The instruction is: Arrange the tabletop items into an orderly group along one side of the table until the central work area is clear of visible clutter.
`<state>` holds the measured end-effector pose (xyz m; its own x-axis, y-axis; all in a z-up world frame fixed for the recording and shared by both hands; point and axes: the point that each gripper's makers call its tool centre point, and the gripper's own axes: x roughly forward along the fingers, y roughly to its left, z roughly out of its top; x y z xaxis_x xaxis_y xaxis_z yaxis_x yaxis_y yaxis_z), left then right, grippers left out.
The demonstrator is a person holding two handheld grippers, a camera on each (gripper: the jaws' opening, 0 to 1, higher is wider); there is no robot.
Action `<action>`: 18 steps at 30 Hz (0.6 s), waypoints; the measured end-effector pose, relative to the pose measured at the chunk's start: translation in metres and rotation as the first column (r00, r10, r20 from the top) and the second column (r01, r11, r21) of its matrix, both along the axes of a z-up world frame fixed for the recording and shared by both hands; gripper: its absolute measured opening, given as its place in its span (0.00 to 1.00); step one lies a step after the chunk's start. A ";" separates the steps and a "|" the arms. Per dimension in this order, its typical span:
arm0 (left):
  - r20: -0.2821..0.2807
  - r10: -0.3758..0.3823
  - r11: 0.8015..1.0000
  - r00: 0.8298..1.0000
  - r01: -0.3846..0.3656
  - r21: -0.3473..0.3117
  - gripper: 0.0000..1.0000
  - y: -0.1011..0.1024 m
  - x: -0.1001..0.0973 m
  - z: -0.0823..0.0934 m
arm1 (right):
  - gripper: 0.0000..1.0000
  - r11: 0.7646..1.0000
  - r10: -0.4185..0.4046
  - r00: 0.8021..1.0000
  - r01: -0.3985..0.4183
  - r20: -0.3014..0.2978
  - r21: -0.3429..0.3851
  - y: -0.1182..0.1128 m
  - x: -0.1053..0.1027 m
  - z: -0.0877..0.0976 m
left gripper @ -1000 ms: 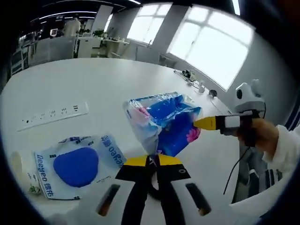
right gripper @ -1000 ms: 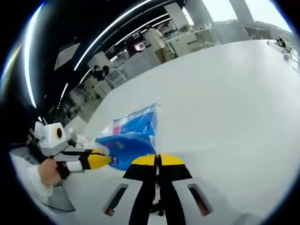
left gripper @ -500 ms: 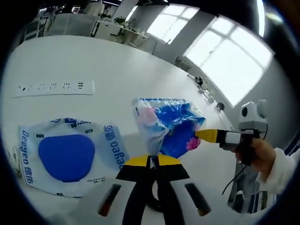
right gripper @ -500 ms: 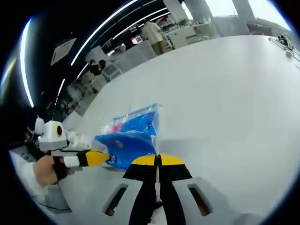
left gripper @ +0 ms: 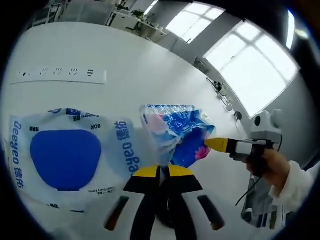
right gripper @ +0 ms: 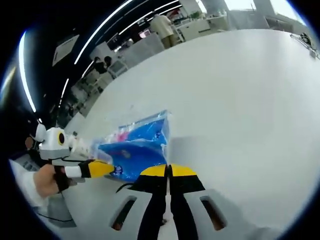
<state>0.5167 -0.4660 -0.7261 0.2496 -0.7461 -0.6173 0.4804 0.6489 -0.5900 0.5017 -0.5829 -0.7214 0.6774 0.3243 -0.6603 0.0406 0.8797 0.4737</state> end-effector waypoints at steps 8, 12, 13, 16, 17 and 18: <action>-0.017 0.005 1.000 1.000 -0.005 -0.007 0.02 -0.003 -0.007 -0.004 | 0.00 1.000 -0.008 1.000 0.008 -0.022 0.021 -0.003 -0.003 -0.013; -0.031 0.029 1.000 0.999 -0.029 0.006 0.01 -0.002 -0.004 -0.007 | 0.00 0.999 -0.013 1.000 0.014 -0.025 0.036 -0.003 -0.003 -0.016; -0.046 0.053 0.999 0.998 -0.053 0.002 0.01 -0.002 -0.003 -0.007 | 0.00 0.999 -0.013 1.000 0.013 -0.026 0.036 -0.003 -0.004 -0.017; -0.082 0.107 0.994 0.991 -0.108 -0.012 0.01 -0.003 0.001 -0.007 | 0.00 0.999 -0.019 0.999 0.020 -0.032 0.042 -0.004 -0.004 -0.020; -0.086 0.116 0.993 0.990 -0.117 -0.013 0.01 -0.004 0.001 -0.007 | 0.00 0.999 -0.023 0.999 0.025 -0.035 0.049 -0.005 -0.004 -0.021; -0.088 0.121 0.992 0.989 -0.122 -0.013 0.02 -0.004 0.001 -0.008 | 0.00 0.999 -0.021 0.999 0.023 -0.037 0.049 -0.005 -0.003 -0.022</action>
<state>0.5178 -0.4704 -0.7340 0.2854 -0.7246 -0.6273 0.3453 0.6884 -0.6379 0.4984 -0.5883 -0.7434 0.6606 0.3424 -0.6681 0.0774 0.8542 0.5142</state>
